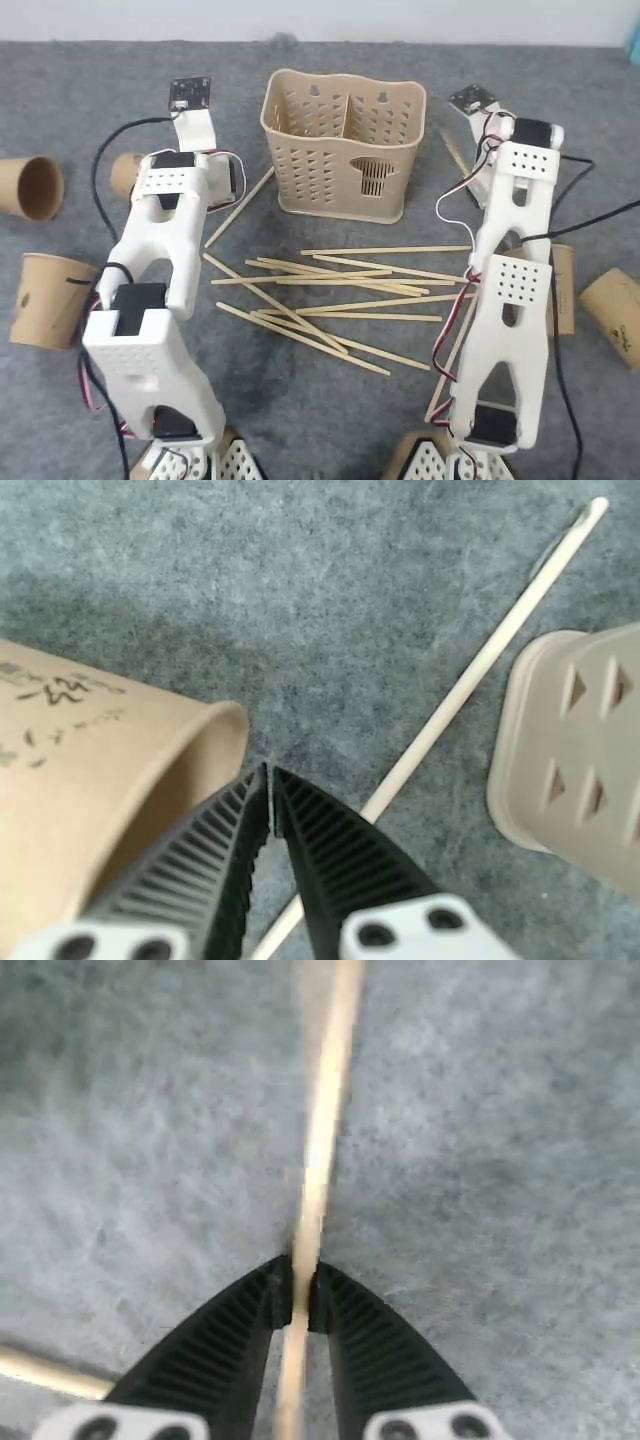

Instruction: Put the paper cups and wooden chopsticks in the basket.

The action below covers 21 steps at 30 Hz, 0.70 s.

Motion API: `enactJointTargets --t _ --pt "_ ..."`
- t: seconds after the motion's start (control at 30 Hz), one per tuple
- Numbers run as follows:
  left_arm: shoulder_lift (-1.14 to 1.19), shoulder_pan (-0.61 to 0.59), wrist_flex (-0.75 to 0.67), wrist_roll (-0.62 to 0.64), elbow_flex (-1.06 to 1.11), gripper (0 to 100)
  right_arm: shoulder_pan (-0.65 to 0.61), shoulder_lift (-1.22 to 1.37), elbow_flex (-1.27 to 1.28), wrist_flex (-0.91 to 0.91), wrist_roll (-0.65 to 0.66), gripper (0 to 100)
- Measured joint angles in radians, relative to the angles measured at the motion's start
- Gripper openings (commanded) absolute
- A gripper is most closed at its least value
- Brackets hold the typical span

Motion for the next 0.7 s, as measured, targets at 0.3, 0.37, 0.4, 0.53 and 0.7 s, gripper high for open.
enactJointTargets --t 0.3,0.37,0.4,0.53,0.7 --pt "0.0 0.0 0.0 0.0 0.0 2 0.0 -0.043 -0.084 0.014 -0.002 0.7" --pt "0.0 0.0 0.0 0.0 0.0 2 0.005 -0.083 -0.084 0.014 -0.002 0.7" --pt "0.0 0.0 0.0 0.0 0.0 2 0.009 -0.101 -0.084 0.014 -0.002 0.7" --pt "0.0 0.0 0.0 0.0 0.0 2 0.037 -0.164 -0.084 0.014 -0.084 0.7" --pt "0.0 0.0 0.0 0.0 0.0 2 0.068 -0.279 -0.084 0.014 -0.187 0.7"
